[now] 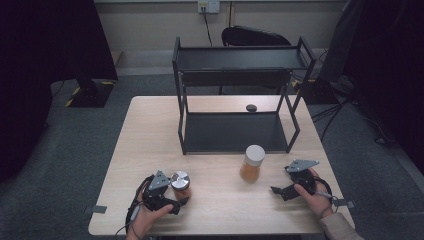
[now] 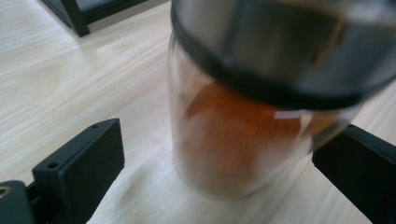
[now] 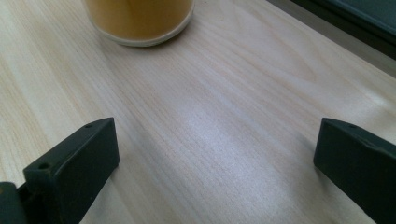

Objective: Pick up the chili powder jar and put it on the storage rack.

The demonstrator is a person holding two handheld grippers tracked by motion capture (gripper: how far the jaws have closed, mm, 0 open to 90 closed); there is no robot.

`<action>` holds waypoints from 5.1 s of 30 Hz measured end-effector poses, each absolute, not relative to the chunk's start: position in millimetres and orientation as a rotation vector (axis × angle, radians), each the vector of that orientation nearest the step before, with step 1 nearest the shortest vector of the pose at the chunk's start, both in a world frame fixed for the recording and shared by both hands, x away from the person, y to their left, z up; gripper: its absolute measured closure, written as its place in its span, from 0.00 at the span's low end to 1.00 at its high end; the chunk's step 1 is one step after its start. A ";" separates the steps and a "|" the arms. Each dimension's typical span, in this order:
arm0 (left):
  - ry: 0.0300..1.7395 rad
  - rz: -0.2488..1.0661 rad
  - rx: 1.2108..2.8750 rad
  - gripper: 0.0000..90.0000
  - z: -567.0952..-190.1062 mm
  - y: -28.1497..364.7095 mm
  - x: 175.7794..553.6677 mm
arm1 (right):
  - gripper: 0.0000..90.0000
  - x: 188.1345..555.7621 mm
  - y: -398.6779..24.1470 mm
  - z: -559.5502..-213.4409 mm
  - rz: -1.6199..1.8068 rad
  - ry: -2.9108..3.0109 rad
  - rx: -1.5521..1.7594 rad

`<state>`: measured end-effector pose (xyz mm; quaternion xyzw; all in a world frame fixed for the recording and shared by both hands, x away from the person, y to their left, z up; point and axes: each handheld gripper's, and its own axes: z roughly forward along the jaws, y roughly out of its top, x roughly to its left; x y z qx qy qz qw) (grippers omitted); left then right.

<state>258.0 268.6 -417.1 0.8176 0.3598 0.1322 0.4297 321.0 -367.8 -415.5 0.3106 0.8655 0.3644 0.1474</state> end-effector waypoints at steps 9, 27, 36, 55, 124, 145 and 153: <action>0.884 0.324 2.034 0.10 -419.4 259.8 262.7 | 0.00 321.0 -367.8 -415.5 1.048 2.490 0.894; 0.858 0.381 2.088 0.33 -414.6 244.3 263.0 | 0.00 321.0 -367.7 -415.5 1.048 2.490 0.894; 0.906 0.368 2.065 0.33 -400.8 240.4 273.9 | 0.00 320.9 -367.7 -415.5 1.048 2.490 0.894; 0.869 0.338 2.059 0.33 -367.8 220.2 310.0 | 0.00 321.0 -367.8 -415.6 1.048 2.490 0.893; 0.776 0.376 2.080 0.33 -220.6 160.8 405.7 | 0.00 320.9 -367.7 -415.7 1.050 2.489 0.895; 0.757 0.417 2.079 0.33 -163.2 153.2 417.1 | 0.00 321.0 -367.8 -415.5 1.048 2.490 0.894; 0.759 0.418 2.061 0.33 -151.2 153.4 422.5 | 0.00 321.0 -367.8 -415.4 1.048 2.490 0.894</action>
